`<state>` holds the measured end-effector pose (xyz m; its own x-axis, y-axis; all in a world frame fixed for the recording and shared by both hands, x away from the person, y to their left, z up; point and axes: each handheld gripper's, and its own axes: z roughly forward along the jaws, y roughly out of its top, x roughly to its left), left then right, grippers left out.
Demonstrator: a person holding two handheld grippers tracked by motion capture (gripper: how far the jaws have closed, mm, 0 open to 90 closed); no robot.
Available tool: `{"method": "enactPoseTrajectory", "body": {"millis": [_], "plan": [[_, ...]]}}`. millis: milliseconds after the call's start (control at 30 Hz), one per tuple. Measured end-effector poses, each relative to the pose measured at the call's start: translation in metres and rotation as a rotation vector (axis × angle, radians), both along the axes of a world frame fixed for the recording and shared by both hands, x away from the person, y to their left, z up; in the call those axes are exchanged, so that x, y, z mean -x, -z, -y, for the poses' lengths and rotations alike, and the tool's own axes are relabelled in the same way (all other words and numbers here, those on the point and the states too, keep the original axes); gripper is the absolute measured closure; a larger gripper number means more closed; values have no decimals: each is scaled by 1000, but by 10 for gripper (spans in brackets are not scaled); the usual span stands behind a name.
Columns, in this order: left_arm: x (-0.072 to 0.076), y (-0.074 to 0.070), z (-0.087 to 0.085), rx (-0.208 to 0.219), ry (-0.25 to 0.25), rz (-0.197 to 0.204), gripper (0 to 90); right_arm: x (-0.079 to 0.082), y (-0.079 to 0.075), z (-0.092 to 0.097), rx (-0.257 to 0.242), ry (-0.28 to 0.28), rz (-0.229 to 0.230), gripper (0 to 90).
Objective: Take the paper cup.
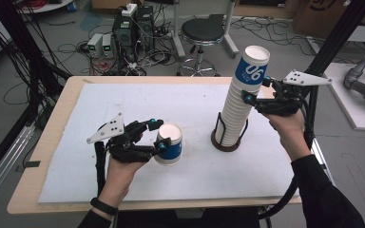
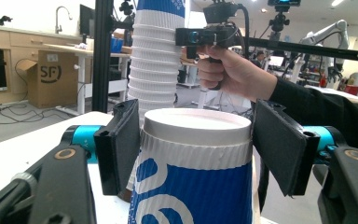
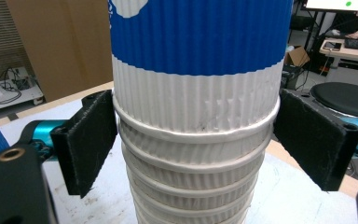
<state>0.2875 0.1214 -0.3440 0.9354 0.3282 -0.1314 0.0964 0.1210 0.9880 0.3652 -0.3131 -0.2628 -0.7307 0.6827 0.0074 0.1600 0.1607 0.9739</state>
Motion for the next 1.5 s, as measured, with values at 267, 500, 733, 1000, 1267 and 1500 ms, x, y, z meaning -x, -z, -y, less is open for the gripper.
{"method": "enactPoseTrajectory", "body": {"millis": [267,500,733,1000,1267,1500], "plan": [[0,1,0,-7,-1,5,332,4,0,1,-3,14,18,141],[1,2,0,-9,-4,4,332,18,0,9,-20,49,45,141],[1,4,0,-12,-2,2,332,34,15,19,-45,46,50,142],[-1,7,-1,-18,-1,-3,332,51,35,22,-59,22,50,142],[-1,10,-2,-22,-3,-8,332,64,59,19,-58,-7,49,144],[-2,12,-3,-26,-6,-6,332,69,74,13,-52,-30,42,144]]}}
